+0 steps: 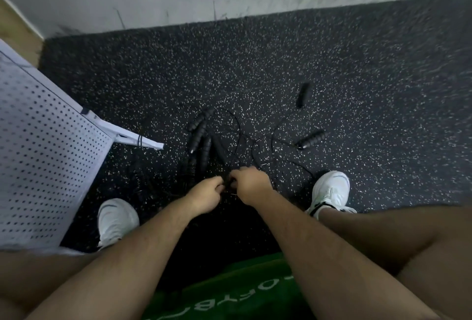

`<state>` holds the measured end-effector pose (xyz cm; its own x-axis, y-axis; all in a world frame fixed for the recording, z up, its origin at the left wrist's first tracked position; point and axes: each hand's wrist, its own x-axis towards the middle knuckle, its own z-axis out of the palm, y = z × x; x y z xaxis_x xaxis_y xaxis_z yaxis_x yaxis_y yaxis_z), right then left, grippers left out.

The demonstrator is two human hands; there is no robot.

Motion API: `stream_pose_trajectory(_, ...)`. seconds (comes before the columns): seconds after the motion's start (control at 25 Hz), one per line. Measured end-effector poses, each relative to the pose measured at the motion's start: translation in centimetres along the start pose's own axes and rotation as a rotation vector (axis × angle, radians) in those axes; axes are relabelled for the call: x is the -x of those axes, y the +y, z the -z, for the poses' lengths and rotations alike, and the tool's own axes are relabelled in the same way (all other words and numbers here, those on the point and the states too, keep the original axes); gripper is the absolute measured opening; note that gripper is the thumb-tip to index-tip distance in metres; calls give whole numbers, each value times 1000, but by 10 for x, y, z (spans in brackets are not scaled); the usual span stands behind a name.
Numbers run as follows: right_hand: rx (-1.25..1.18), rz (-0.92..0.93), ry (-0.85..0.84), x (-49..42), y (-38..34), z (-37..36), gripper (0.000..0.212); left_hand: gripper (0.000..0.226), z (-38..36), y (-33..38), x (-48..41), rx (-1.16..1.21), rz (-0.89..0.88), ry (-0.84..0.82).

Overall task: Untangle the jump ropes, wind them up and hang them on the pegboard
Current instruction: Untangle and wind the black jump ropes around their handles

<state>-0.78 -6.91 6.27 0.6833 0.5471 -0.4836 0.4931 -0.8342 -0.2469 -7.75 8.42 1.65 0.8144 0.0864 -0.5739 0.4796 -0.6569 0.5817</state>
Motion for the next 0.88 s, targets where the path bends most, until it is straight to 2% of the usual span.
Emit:
stream_pose_trajectory(0.48,232,74,152,55,-35,45,33,21,25,39,56,-90,-81,52)
stream_pose_trajectory(0.6,164,29,246,60,-33,66,33,18,32,34,59,-52,-69,94)
stream_pose_trajectory(0.72,40,-54,353,66,-26,102,28,31,44,35,63,46,-51,152)
stream_pose_trajectory(0.88,-70,-83,423,77,-20,160,22,39,86,78,70,272,-119,380)
